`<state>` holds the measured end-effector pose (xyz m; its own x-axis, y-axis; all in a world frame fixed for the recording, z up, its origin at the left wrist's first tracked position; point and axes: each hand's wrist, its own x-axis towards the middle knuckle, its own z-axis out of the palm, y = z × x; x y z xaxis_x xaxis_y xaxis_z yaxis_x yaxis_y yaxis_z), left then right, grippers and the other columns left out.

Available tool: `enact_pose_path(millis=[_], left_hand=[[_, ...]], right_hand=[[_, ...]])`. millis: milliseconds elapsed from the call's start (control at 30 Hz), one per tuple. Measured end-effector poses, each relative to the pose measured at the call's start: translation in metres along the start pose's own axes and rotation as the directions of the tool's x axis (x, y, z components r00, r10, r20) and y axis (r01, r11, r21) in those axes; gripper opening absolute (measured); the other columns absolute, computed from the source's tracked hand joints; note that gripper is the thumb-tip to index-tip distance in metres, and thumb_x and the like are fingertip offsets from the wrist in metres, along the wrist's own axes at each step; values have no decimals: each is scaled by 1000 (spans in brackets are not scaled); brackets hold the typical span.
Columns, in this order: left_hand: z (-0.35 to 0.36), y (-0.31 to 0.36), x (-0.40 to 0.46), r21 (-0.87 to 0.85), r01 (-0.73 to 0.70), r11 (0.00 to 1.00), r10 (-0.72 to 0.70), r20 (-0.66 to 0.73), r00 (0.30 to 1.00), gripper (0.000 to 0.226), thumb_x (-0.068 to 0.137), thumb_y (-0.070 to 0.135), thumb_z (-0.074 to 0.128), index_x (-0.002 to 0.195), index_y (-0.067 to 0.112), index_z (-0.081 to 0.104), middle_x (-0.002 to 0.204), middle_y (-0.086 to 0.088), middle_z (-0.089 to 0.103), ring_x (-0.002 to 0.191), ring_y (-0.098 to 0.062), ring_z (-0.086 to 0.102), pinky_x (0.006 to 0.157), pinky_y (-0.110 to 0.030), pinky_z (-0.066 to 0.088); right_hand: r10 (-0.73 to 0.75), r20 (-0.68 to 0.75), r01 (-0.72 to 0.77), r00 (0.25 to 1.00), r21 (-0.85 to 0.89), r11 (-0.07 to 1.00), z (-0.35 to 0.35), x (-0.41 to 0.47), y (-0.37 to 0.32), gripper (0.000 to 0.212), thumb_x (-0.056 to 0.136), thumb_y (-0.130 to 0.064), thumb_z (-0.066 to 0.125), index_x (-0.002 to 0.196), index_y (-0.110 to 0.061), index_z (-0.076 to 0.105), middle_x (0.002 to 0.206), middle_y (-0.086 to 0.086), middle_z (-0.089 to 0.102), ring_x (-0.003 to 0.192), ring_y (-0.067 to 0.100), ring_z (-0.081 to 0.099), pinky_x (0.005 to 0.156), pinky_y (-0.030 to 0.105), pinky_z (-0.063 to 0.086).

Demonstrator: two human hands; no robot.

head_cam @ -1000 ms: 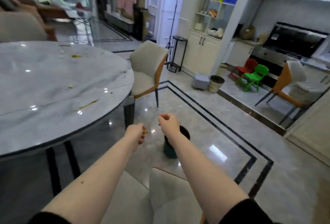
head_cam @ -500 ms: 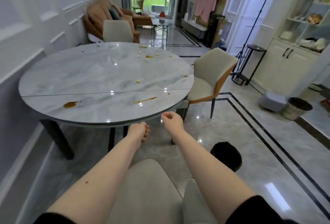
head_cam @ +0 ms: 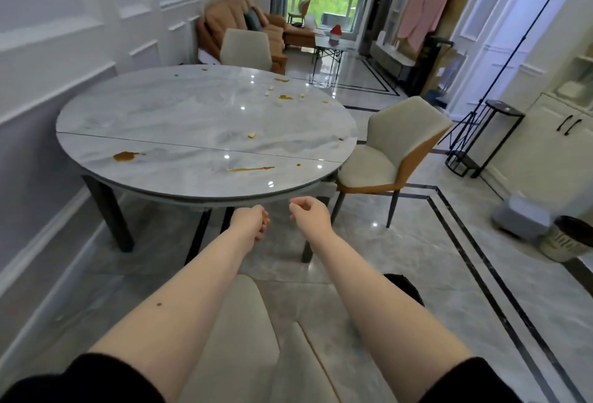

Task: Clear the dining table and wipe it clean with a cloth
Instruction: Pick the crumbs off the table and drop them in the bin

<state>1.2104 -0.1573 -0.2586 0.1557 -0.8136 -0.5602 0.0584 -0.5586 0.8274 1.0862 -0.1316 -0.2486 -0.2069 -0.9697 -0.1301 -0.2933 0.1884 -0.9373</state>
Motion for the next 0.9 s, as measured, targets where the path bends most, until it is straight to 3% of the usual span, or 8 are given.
enact_pose_path(millis=[233,400,667,900], left_hand=[[110,-21,-20,-55,18,998,-18,-2,1000,24,88,8,42,66,9,54,61,-5,51,45,-13,34,34,-16,22],[145,-4,-5,-86,-1,996,0,-12,1000,26,88,8,41,65,9,51,61,-5,50,45,-12,33,32,-13,20],[143,33,58,-146,-1,989,-14,-98,995,27,91,8,38,66,9,48,61,-5,47,47,-11,33,30,-10,19],[156,64,113,-142,16,990,-40,-161,986,23,87,6,44,65,6,50,62,-7,48,47,-15,34,39,-18,22]], right_hand=[[6,19,-5,1000,-38,999,-100,12,27,17,91,-17,54,105,-16,64,102,1,63,102,20,61,94,36,51],[37,67,-34,997,-38,999,-132,39,38,13,92,-19,54,102,-19,62,103,-1,63,101,20,61,90,34,52],[6,128,4,992,-79,997,-114,106,37,17,91,-17,55,105,-14,63,104,5,65,100,21,61,92,34,51],[19,215,3,976,-101,995,-84,189,24,21,90,-17,55,108,-13,64,104,2,66,99,20,62,92,32,50]])
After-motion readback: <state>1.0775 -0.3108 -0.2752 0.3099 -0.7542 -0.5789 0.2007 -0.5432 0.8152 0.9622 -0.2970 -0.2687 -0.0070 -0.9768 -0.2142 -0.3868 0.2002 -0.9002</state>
